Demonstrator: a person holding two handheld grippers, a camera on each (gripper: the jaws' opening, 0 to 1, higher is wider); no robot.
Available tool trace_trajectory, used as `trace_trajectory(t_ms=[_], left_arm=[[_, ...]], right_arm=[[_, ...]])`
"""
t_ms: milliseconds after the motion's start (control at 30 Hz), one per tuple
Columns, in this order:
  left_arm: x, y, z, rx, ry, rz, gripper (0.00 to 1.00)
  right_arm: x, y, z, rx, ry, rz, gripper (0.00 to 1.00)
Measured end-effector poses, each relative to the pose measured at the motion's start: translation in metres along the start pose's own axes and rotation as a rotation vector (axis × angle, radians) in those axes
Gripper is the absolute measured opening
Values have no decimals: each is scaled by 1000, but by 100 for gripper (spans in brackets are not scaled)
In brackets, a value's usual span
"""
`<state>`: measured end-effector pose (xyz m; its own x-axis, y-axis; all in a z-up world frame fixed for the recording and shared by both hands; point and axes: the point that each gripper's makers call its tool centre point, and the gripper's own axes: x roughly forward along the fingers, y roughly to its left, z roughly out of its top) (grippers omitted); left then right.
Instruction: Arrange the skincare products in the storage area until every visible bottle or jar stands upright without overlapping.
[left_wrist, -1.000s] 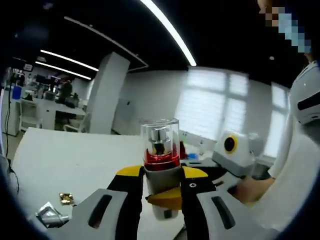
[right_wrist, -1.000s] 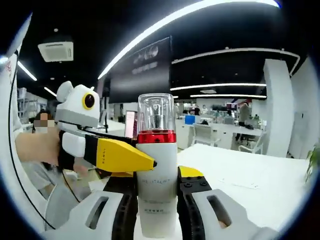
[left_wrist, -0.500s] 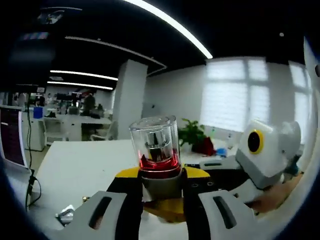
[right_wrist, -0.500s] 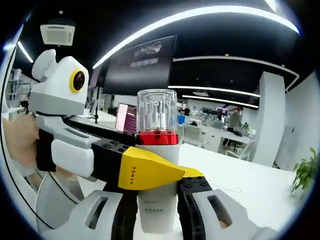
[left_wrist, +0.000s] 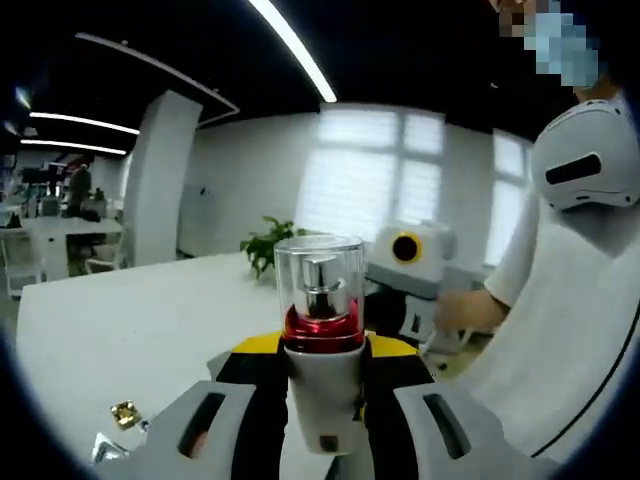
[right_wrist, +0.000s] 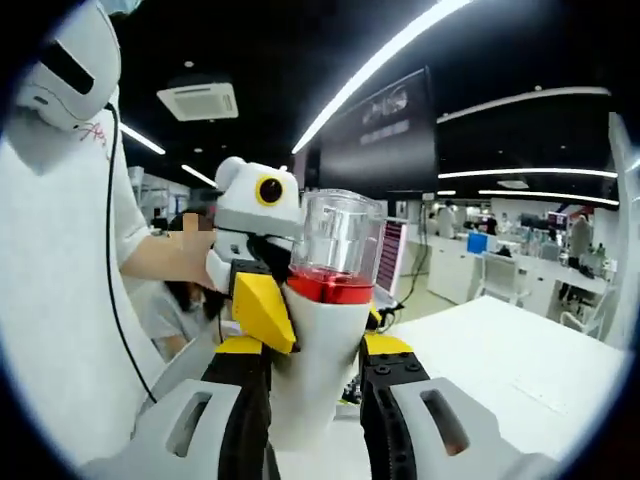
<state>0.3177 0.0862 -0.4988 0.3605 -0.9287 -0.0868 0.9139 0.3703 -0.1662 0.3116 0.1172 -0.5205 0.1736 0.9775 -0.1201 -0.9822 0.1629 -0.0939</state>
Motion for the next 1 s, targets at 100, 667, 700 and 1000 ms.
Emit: trace_trajectory(t_ms=[100, 667, 700, 1000], left_arm=[[0, -10, 0, 23, -5, -55, 22], [6, -12, -56, 136, 187, -113, 23], [7, -10, -62, 135, 203, -113, 23], [10, 3, -116, 92, 327, -121, 23]], right_arm=[[2, 12, 2, 48, -21, 122, 33], [13, 25, -54, -22, 79, 193, 29], [14, 25, -62, -14, 91, 193, 29], [25, 28, -119, -4, 165, 177, 29]])
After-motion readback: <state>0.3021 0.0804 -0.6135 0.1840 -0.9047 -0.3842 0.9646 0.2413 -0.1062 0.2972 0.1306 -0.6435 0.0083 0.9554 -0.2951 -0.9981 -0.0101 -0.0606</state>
